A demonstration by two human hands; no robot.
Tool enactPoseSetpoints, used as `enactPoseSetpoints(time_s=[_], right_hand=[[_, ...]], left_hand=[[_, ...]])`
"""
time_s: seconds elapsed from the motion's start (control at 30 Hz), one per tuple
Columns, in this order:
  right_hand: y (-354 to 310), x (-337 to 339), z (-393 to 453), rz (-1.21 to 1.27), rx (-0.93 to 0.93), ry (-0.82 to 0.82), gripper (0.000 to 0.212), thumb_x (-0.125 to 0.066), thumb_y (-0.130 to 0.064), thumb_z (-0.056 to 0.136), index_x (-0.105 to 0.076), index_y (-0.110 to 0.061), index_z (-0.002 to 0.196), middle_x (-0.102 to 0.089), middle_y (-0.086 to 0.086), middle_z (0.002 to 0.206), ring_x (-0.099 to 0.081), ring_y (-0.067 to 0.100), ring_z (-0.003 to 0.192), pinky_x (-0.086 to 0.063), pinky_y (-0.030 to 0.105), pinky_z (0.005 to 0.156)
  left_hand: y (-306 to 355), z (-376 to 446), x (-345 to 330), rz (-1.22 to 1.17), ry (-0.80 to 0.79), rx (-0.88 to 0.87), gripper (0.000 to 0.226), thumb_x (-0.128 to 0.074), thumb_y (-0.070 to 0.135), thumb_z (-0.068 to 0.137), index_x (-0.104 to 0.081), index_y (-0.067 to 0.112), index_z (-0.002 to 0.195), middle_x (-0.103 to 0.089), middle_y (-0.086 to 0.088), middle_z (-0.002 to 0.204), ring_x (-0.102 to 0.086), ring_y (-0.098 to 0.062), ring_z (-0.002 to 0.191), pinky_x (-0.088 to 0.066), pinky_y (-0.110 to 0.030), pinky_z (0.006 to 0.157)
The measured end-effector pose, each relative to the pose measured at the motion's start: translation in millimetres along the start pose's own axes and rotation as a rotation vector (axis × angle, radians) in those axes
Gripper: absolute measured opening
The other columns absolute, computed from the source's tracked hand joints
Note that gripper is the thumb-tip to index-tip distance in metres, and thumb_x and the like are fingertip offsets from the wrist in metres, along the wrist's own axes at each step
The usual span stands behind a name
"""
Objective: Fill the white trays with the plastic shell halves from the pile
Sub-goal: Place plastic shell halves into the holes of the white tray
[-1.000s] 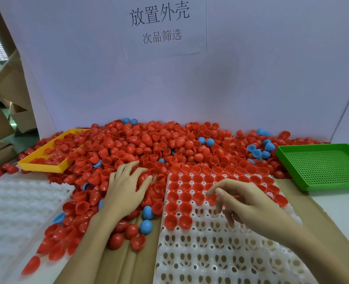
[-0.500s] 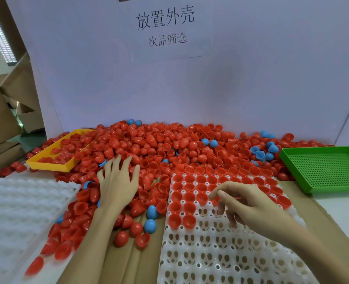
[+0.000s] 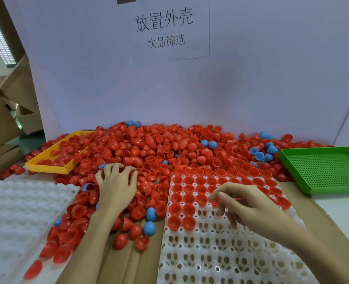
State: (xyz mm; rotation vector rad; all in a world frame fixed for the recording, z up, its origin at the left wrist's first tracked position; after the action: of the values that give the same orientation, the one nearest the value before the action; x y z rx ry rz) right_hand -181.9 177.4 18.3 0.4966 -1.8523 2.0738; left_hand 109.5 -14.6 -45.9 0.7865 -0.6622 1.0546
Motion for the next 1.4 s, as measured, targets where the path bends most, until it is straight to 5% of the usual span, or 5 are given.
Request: enactPoseSetpoints(time_s=[0.33, 0.7, 0.97, 1.13, 1.4], right_hand=[[-2.9, 2.2, -0.4, 0.035, 0.044, 0.069, 0.026, -0.053, -0.015, 0.108, -0.077, -0.02, 0.1, -0.071, 0.008, 0.078, -0.065, 0.018, 0.058, -0.046, 0.015, 0.053], [-5.2, -8.6, -3.1, -0.117, 0.211, 0.137, 0.059, -0.076, -0.021, 0.094, -0.049, -0.045, 0.141, -0.063, -0.021, 0.123, -0.072, 0.012, 0.105, -0.062, 0.033, 0.075], [-5.3, -3.6, -3.2, -0.044, 0.195, 0.263, 0.019, -0.074, -0.04, 0.091, -0.075, -0.03, 0.107, -0.077, -0.009, 0.09, -0.076, 0.014, 0.075, -0.058, 0.023, 0.06], [-1.1, -3.1, -2.0, 0.003, 0.103, 0.299, 0.026, -0.07, -0.048, 0.091, -0.076, -0.023, 0.088, -0.075, -0.002, 0.072, -0.071, 0.012, 0.06, -0.053, 0.021, 0.056], [0.0, -5.2, -0.4, 0.217, 0.107, 0.297, 0.027, -0.074, -0.04, 0.09, -0.057, -0.024, 0.103, -0.073, 0.005, 0.084, -0.073, 0.022, 0.066, -0.058, 0.034, 0.056]], left_hand=[[36.6, -1.0, 41.1, -0.175, 0.357, -0.401, 0.019, -0.074, 0.019, 0.097, -0.055, 0.02, 0.094, -0.058, 0.003, 0.11, -0.059, -0.024, 0.101, -0.032, -0.031, 0.102], [118.1, -54.6, 50.8, -0.718, -0.136, -0.537, 0.027, -0.057, 0.057, 0.102, -0.051, 0.034, 0.115, -0.06, 0.023, 0.108, -0.065, -0.006, 0.099, -0.055, -0.028, 0.085], [134.2, -67.3, 51.8, -1.074, -0.502, -0.313, 0.032, -0.05, 0.052, 0.106, -0.057, 0.022, 0.112, -0.08, 0.006, 0.094, -0.079, -0.017, 0.09, -0.059, -0.043, 0.089], [139.9, -71.0, 58.7, -1.177, -0.59, -0.239, 0.042, -0.054, 0.063, 0.1, -0.058, 0.024, 0.115, -0.08, 0.0, 0.092, -0.076, -0.011, 0.084, -0.056, -0.024, 0.083], [139.0, -64.8, 58.8, -1.204, -0.581, -0.169, 0.027, -0.069, 0.039, 0.099, -0.06, 0.018, 0.113, -0.081, 0.001, 0.097, -0.078, -0.018, 0.088, -0.058, -0.03, 0.089]])
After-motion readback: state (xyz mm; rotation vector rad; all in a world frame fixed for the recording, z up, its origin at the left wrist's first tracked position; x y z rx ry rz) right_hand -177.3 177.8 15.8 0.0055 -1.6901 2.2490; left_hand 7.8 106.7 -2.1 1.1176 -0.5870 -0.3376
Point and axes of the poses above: each hand's wrist, its own z-axis towards the middle knuckle, its own x-axis out of the back of the hand, y = z × x, the point moved 2 cm from there along z, towards the middle knuckle
